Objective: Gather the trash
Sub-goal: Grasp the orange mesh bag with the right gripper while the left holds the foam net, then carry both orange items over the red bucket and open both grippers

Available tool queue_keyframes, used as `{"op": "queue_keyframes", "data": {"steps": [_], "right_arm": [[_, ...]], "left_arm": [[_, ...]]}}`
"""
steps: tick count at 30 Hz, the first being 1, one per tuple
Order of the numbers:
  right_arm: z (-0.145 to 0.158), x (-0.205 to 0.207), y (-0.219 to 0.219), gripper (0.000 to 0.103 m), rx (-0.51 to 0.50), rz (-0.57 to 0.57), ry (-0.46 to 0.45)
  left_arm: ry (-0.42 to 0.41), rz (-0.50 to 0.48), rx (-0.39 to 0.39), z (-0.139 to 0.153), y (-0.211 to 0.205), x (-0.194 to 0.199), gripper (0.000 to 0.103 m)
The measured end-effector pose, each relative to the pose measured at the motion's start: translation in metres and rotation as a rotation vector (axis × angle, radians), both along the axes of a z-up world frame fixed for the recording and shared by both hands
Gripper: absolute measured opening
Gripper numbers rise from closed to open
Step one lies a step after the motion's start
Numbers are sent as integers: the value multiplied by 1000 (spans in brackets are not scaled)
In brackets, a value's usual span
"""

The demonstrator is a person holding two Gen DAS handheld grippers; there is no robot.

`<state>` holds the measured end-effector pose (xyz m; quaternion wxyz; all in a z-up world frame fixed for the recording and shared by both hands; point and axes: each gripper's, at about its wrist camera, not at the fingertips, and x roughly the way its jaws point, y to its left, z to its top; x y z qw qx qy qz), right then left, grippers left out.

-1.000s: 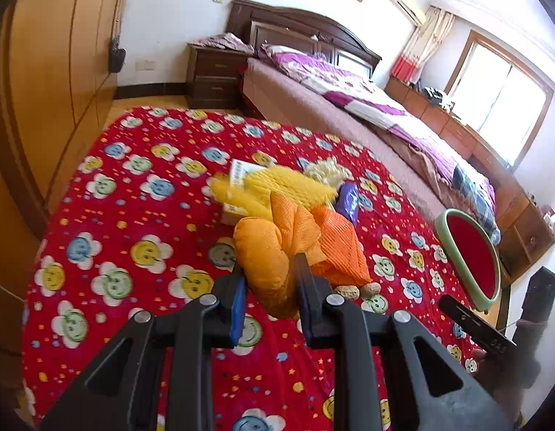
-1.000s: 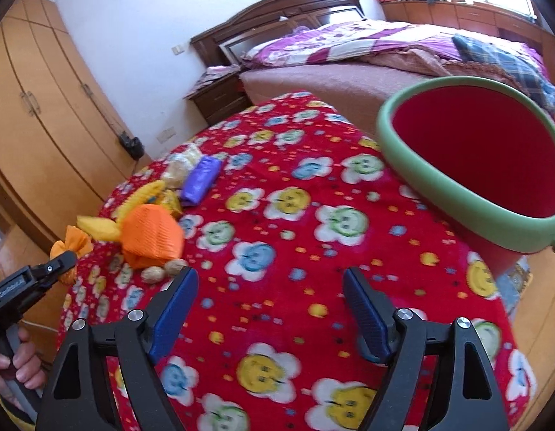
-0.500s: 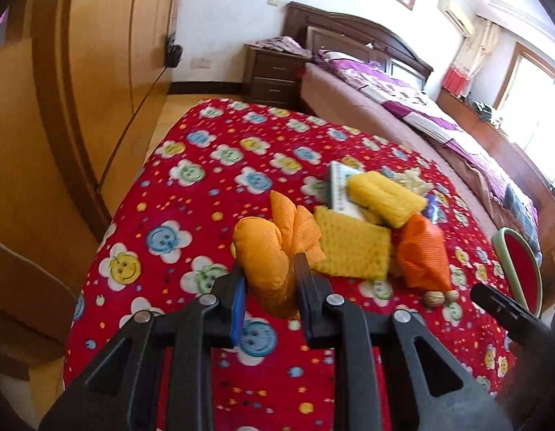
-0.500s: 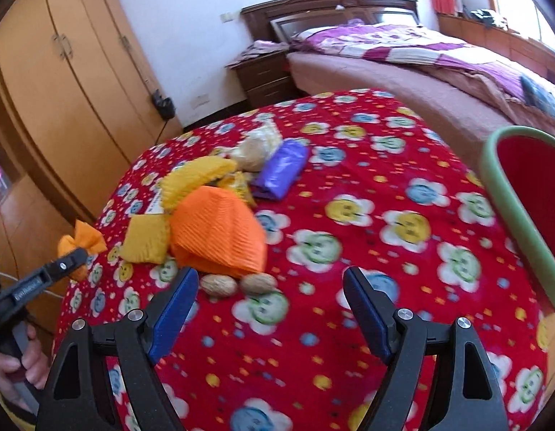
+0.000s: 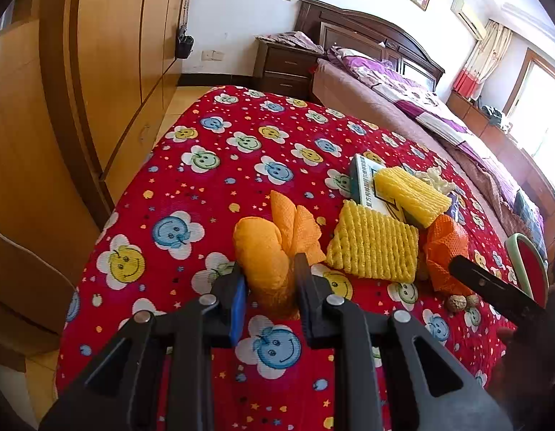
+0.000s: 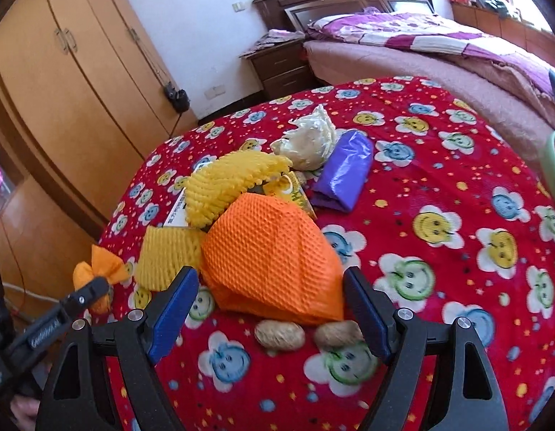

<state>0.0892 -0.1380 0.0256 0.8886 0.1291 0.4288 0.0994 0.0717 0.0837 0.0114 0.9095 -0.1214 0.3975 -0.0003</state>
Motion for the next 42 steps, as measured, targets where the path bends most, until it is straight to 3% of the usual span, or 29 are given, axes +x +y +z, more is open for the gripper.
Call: {"op": "queue_keyframes", "data": {"steps": [2, 4, 5, 7, 11, 14, 20, 42], "right_arm": [[-4, 1, 1, 83, 2, 1, 8], [-4, 0, 0, 74, -8, -14, 0], [-4, -1, -2, 63, -7, -19, 5], [-5, -1, -7, 55, 10, -26, 14], [-5, -7, -15, 27, 38, -23, 22], [-2, -13, -20, 17, 47, -25, 7], [14, -31, -35, 11, 66, -61, -55], [58, -113, -120, 11, 118, -247, -189]], "left_arm": [[3, -5, -5, -1, -1, 1, 24], [6, -12, -15, -2, -1, 2, 24], [6, -14, -16, -2, -2, 2, 24], [5, -18, -13, -1, -4, 1, 24], [1, -32, -18, 1, -9, 0, 24], [-7, -45, -13, 5, -14, -3, 24], [-19, -57, -9, 13, -22, -9, 24], [-92, -186, -4, 61, -85, -42, 24]]}}
